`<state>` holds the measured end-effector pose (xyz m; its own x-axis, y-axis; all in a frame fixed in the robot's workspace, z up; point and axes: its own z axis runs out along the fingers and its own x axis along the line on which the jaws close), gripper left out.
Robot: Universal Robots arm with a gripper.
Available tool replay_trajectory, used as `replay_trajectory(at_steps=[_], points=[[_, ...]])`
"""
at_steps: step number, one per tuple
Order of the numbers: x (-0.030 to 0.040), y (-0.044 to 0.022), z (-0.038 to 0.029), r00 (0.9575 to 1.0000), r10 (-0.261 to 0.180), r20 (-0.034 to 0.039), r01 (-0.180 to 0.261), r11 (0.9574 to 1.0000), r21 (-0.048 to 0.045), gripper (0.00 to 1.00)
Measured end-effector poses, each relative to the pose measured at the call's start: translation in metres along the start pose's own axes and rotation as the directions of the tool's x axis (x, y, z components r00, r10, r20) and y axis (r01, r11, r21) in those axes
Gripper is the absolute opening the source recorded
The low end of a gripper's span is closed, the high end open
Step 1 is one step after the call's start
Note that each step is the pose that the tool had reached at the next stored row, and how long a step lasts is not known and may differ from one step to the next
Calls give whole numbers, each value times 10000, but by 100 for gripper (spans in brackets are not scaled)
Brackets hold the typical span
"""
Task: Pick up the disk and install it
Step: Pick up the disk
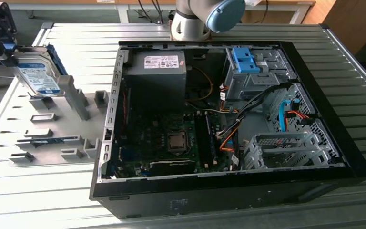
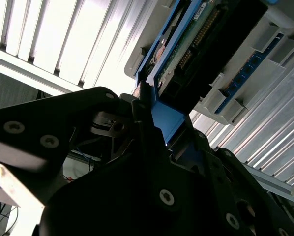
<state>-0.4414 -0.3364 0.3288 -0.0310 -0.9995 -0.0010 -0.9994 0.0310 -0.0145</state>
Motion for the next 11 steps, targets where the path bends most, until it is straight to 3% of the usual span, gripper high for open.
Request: replay_trajectory(at_steps=[11], points=[[-3,-1,-46,10000,0,-1,0,10000,-2,36]])
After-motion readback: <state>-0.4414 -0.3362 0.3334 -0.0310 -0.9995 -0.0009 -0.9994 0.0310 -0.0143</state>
